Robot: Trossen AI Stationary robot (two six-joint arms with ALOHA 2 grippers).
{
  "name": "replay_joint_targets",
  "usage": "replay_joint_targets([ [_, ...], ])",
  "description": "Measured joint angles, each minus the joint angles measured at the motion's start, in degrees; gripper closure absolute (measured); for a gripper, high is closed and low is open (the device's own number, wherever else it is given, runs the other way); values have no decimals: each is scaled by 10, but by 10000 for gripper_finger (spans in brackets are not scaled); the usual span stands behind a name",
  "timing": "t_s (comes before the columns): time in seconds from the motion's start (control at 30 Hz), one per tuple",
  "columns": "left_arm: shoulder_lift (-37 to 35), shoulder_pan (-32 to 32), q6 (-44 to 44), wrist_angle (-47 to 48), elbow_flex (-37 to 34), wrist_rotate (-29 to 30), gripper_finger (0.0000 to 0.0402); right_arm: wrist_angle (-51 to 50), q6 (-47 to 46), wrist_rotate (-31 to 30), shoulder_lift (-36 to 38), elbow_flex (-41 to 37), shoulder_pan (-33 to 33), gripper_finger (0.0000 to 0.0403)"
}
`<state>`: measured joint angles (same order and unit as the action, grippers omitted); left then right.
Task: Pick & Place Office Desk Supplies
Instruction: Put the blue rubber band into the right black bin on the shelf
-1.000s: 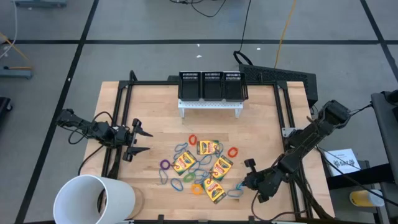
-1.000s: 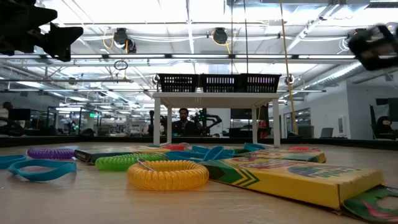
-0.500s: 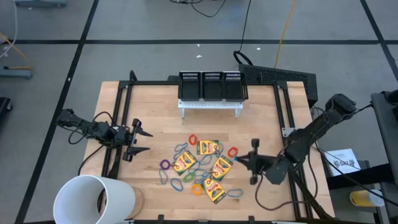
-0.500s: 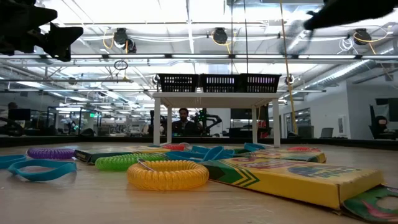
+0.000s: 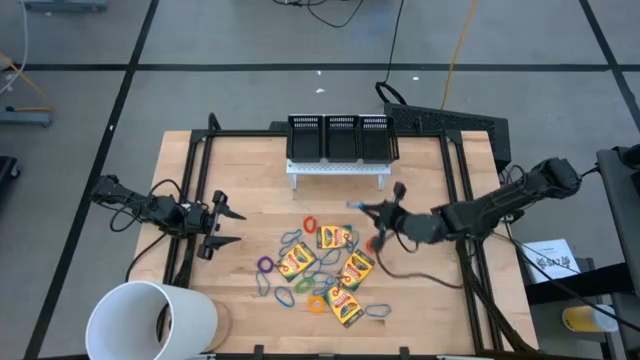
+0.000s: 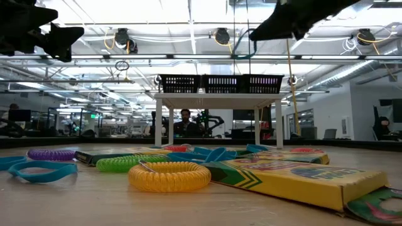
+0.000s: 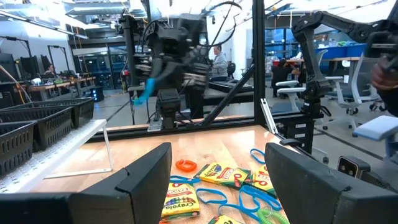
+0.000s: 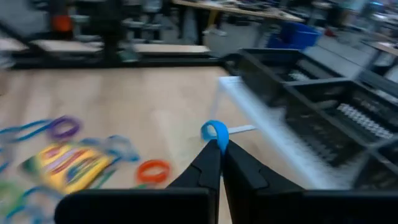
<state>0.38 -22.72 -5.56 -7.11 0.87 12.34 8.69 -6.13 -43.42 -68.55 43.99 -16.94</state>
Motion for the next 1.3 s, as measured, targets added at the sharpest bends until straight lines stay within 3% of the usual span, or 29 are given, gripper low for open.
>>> replay_joint_targets([
  [0.43,0,0,0,0,0,0,133,101,69,0,37,0,143,399],
  [0.6,0,0,0,0,0,0,133,95,87,9,72,0,203,399],
  [0.87,0,0,0,0,0,0,133,62,84,122,81,0,324,399],
  [1.3,0,0,0,0,0,0,133,14,88,121,78,-21,398,399],
])
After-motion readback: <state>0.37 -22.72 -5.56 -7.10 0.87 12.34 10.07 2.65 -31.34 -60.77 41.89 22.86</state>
